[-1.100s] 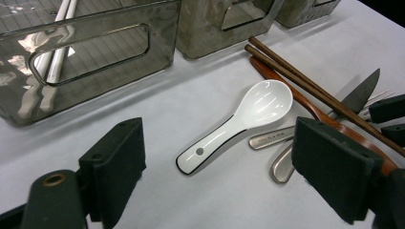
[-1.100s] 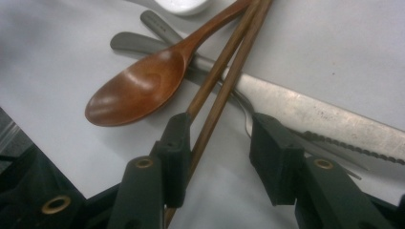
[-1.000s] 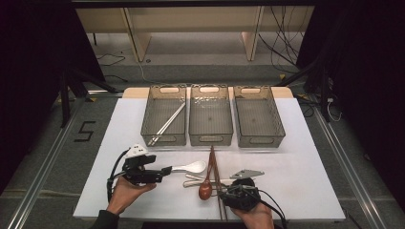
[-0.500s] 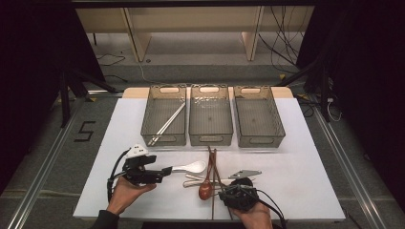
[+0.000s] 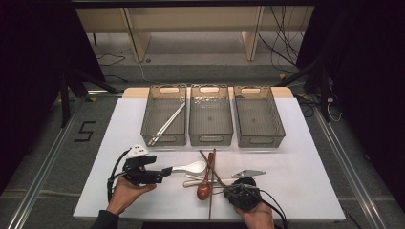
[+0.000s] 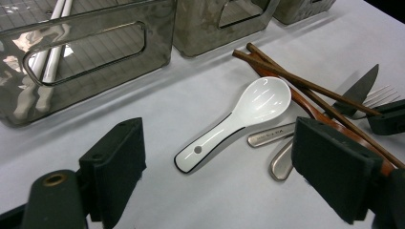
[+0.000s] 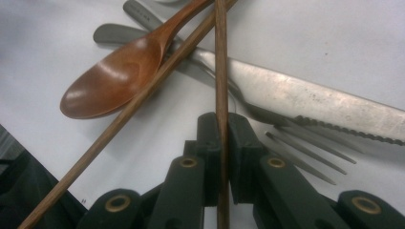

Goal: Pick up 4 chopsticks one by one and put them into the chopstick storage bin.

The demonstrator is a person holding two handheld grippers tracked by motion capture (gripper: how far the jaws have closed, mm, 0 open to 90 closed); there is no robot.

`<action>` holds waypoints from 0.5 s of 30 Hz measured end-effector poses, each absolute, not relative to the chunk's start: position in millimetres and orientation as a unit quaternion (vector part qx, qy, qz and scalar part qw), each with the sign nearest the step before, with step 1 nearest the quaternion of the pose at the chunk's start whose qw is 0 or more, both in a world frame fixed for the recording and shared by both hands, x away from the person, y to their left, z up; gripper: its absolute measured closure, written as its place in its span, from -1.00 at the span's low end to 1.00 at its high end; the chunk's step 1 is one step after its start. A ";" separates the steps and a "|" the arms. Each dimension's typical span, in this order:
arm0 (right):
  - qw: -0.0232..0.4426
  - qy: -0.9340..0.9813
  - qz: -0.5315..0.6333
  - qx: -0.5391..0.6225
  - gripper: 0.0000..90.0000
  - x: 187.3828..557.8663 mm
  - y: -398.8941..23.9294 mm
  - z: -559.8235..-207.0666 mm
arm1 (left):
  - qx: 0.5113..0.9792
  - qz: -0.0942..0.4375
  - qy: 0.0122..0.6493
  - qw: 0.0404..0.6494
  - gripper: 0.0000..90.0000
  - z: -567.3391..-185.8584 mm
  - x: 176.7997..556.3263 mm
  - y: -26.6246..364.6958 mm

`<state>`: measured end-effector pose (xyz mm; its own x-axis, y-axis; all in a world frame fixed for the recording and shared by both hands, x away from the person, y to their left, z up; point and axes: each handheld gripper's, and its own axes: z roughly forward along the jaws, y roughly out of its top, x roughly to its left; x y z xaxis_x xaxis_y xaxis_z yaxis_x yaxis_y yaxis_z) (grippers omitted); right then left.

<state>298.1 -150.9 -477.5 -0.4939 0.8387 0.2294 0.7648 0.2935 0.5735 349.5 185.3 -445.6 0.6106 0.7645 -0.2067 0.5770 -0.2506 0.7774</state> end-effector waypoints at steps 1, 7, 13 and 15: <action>0.057 0.799 0.325 0.503 0.90 297.8 -151.6 -476.9 | 0.783 0.108 0.429 0.437 -0.59 -445.5 349.6 185.6; 0.070 0.800 0.338 0.490 0.91 295.7 -155.6 -470.1 | 0.782 0.109 0.429 0.438 -0.59 -445.0 349.5 185.7; 0.088 0.816 0.347 0.454 0.91 293.3 -155.6 -460.8 | 0.782 0.110 0.427 0.440 -0.59 -441.8 349.0 186.2; 0.090 0.821 0.347 0.444 0.91 293.1 -154.9 -458.7 | 0.784 0.111 0.424 0.439 -0.59 -441.3 348.9 185.3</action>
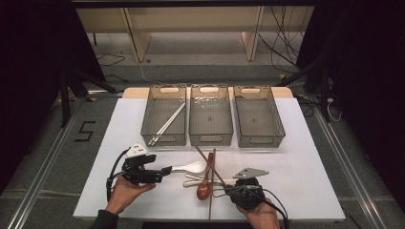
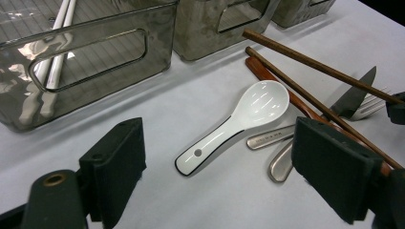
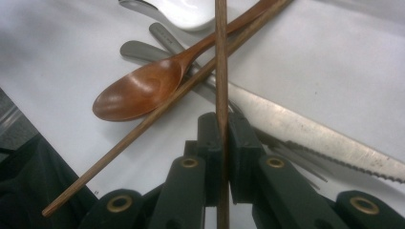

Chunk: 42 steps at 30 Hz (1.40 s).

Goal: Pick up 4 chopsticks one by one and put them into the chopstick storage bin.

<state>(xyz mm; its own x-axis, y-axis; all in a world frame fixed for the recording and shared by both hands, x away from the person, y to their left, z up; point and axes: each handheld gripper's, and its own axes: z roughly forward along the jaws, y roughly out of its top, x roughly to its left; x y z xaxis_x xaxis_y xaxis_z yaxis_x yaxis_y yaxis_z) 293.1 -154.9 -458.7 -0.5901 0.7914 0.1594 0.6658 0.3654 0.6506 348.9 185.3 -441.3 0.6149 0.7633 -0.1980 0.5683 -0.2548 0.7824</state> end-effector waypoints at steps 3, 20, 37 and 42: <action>0.099 0.828 0.346 0.430 0.91 292.6 -153.2 -457.0 | 0.785 0.111 0.424 0.438 -0.59 -441.2 348.7 184.5; 0.140 0.857 0.344 0.358 0.91 287.4 -144.8 -451.8 | 0.792 0.111 0.417 0.432 -0.59 -436.2 349.7 184.0; 0.257 0.883 0.315 0.234 0.91 276.7 -134.0 -446.0 | 0.798 0.120 0.407 0.427 -0.59 -425.1 350.6 184.1; 0.310 0.892 0.286 0.164 0.91 272.1 -128.4 -446.9 | 0.814 0.120 0.387 0.418 -0.60 -413.5 348.5 180.2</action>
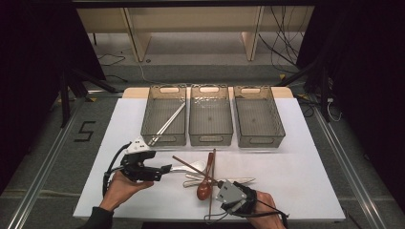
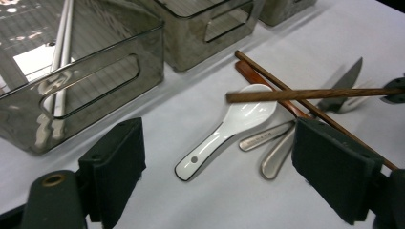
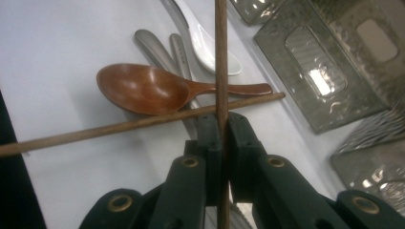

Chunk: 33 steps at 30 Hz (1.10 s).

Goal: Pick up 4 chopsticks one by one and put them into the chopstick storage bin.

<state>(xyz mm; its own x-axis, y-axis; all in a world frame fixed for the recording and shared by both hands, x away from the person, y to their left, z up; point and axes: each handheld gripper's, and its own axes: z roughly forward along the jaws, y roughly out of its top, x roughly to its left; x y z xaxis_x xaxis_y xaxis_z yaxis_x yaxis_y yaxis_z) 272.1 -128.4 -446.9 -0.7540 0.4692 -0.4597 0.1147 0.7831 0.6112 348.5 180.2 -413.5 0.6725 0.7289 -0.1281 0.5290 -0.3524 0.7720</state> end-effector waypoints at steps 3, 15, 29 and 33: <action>0.326 0.896 0.270 0.136 0.91 270.8 -125.8 -447.8 | 0.824 0.120 0.374 0.409 -0.60 -410.2 347.2 176.4; 0.384 0.894 0.230 0.028 0.91 267.5 -118.0 -450.8 | 0.878 0.103 0.293 0.363 -0.59 -399.9 342.5 149.5; 0.424 0.880 0.211 -0.040 0.91 267.0 -116.8 -451.9 | 0.939 0.067 0.208 0.265 -0.43 -400.0 346.9 112.6; 0.425 0.879 0.211 -0.047 0.91 266.7 -117.0 -451.6 | 0.951 0.060 0.183 0.240 -0.29 -401.1 349.1 105.7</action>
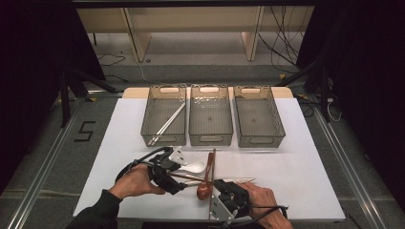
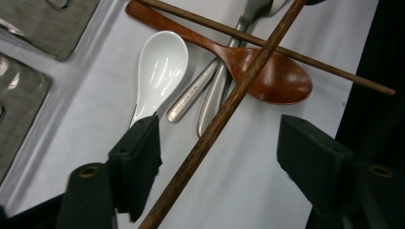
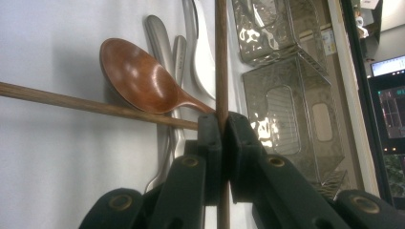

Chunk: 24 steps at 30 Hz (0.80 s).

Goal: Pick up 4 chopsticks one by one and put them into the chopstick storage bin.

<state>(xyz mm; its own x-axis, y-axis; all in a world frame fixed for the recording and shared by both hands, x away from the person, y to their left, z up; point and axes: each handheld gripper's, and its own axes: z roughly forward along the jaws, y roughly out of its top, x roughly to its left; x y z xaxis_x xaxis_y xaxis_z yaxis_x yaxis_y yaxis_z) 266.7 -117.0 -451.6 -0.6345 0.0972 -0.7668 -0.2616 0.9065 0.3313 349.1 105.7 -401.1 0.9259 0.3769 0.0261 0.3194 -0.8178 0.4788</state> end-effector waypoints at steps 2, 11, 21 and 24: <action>0.426 0.879 0.210 -0.049 0.91 266.5 -116.6 -451.3 | 0.955 0.056 0.174 0.234 -0.22 -401.3 349.7 103.2; 0.427 0.877 0.212 -0.062 0.91 265.1 -115.0 -450.9 | 0.968 0.051 0.135 0.207 0.20 -405.0 349.8 95.4; 0.423 0.878 0.212 -0.071 0.91 263.4 -113.2 -452.7 | 0.976 0.048 0.105 0.182 0.52 -406.6 350.9 92.9; 0.421 0.879 0.214 -0.073 0.91 263.2 -112.9 -452.6 | 0.980 0.049 0.092 0.170 0.57 -407.9 350.3 91.0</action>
<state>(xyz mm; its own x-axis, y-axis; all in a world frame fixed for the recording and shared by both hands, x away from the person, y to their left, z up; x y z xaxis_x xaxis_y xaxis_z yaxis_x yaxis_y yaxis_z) 263.2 -112.9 -452.6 -0.6349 0.0517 -0.7709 -0.3082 0.8980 0.3140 350.3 91.0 -407.9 0.9783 0.1972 0.0639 0.1643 -0.9255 0.3414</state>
